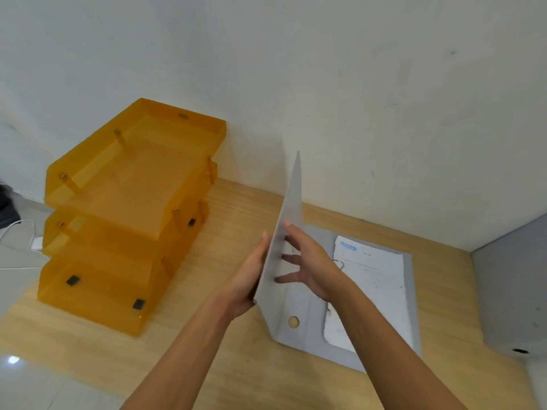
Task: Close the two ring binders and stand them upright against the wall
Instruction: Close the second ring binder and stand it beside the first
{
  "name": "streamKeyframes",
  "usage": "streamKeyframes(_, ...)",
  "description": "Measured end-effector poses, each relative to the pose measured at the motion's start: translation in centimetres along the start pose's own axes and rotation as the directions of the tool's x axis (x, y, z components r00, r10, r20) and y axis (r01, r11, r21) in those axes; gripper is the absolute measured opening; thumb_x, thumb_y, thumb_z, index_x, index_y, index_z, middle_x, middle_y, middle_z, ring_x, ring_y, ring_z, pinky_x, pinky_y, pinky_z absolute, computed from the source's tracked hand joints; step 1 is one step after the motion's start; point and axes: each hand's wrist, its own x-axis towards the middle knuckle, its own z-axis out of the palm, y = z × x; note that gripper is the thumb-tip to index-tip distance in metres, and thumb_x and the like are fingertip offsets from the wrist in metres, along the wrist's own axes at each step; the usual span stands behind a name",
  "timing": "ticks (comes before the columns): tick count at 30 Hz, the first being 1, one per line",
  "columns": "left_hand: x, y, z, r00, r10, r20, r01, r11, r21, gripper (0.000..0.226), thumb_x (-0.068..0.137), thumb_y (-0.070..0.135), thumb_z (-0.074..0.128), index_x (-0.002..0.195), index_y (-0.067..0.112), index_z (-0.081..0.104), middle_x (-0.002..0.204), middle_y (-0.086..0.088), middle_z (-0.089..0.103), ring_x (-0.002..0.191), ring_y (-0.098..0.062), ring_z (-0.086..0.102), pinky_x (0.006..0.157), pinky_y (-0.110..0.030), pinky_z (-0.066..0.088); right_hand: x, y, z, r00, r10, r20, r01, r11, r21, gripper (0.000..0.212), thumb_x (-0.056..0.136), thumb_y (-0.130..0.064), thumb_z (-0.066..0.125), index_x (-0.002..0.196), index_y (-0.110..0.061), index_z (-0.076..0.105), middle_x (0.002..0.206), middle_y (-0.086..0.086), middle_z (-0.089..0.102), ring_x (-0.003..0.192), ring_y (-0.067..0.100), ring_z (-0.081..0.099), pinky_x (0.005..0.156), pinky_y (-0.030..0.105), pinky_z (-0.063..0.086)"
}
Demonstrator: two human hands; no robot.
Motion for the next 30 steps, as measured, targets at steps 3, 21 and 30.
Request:
streamKeyframes(3,1.5,-1.0,3.8,0.999,0.022,0.038,-0.027,0.991,0.13,0.042,0.102,0.059,0.028,0.133,0.046,0.053,0.129,0.015,0.064,0.118,0.003,0.06,0.105,-0.027,0.048,-1.1,-0.1,-2.3,0.997,-0.012,-0.079,0.003,0.993,-0.114,0.067,0.094,-0.055,0.057,0.152,-0.028,0.038,0.145,-0.005,0.051,0.13,0.028,0.055,0.068,0.039,0.064)
streamKeyframes(21,6.5,-9.1,1.7,0.931,0.006,-0.364,0.147,0.908,0.391,0.076,0.095,0.028,0.065,0.159,0.014,0.025,0.163,-0.003,0.03,0.149,-0.02,0.033,0.115,-0.028,0.027,-4.7,6.2,-13.8,0.894,0.005,-0.449,0.046,0.993,0.104,0.023,0.091,-0.001,0.056,0.104,-0.014,0.07,0.086,0.002,0.081,0.073,0.017,0.077,0.064,0.033,0.062)
streamKeyframes(30,7.3,-12.6,3.1,0.904,-0.03,-0.426,0.213,0.896,0.389,0.086,0.076,0.023,0.086,0.147,0.014,0.039,0.141,-0.007,0.058,0.127,-0.026,0.059,0.107,-0.039,0.047,-3.3,12.9,-21.0,0.823,-0.018,-0.568,-0.174,0.944,-0.281,0.069,0.09,-0.01,0.066,0.152,-0.024,0.038,0.134,-0.001,0.06,0.123,0.028,0.06,0.105,0.046,0.05)
